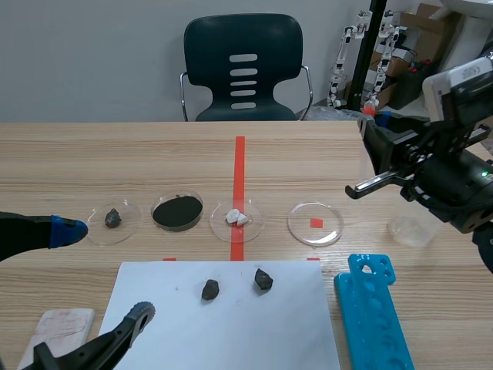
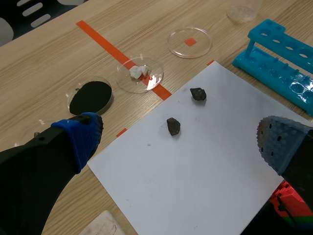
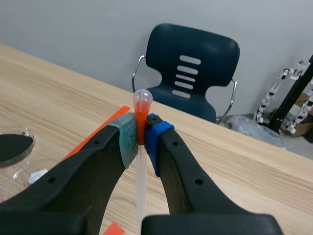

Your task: Draw acid from the petri dish

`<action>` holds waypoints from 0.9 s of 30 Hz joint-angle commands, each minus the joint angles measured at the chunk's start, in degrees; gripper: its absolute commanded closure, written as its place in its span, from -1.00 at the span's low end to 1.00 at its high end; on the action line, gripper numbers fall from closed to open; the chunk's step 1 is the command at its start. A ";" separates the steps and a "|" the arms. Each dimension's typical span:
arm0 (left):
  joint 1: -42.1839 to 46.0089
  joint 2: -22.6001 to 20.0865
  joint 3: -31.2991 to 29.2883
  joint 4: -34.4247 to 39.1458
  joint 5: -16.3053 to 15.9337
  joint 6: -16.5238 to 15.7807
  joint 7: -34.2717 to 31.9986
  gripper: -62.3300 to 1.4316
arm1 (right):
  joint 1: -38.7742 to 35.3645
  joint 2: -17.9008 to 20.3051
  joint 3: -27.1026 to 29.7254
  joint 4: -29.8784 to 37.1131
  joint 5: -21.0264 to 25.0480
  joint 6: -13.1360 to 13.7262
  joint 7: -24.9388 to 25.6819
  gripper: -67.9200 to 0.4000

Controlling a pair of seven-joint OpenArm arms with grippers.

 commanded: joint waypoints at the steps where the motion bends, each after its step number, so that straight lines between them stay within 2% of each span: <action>1: 0.02 0.28 -0.15 0.39 -0.57 0.09 -0.98 -1.00 | 1.81 -0.50 0.37 -0.13 -0.31 -0.13 1.01 0.93; 5: 0.02 0.28 -0.15 0.39 -0.57 0.09 -0.98 -1.00 | 3.39 -2.58 0.37 -2.69 -2.97 0.92 1.33 0.92; 14: 0.02 0.28 -0.15 0.39 -0.57 0.09 -0.98 -1.00 | 5.68 -7.04 0.37 -7.37 -9.77 1.14 3.50 0.92; 19: 0.02 0.28 -0.15 0.39 -0.57 0.09 -1.01 -1.00 | 6.23 -8.04 0.35 -8.90 -12.55 1.27 5.51 0.92; 27: 0.02 0.28 -0.15 0.39 -0.57 0.09 -0.98 -1.00 | 6.27 -8.04 0.00 -11.04 -13.49 0.94 8.28 0.92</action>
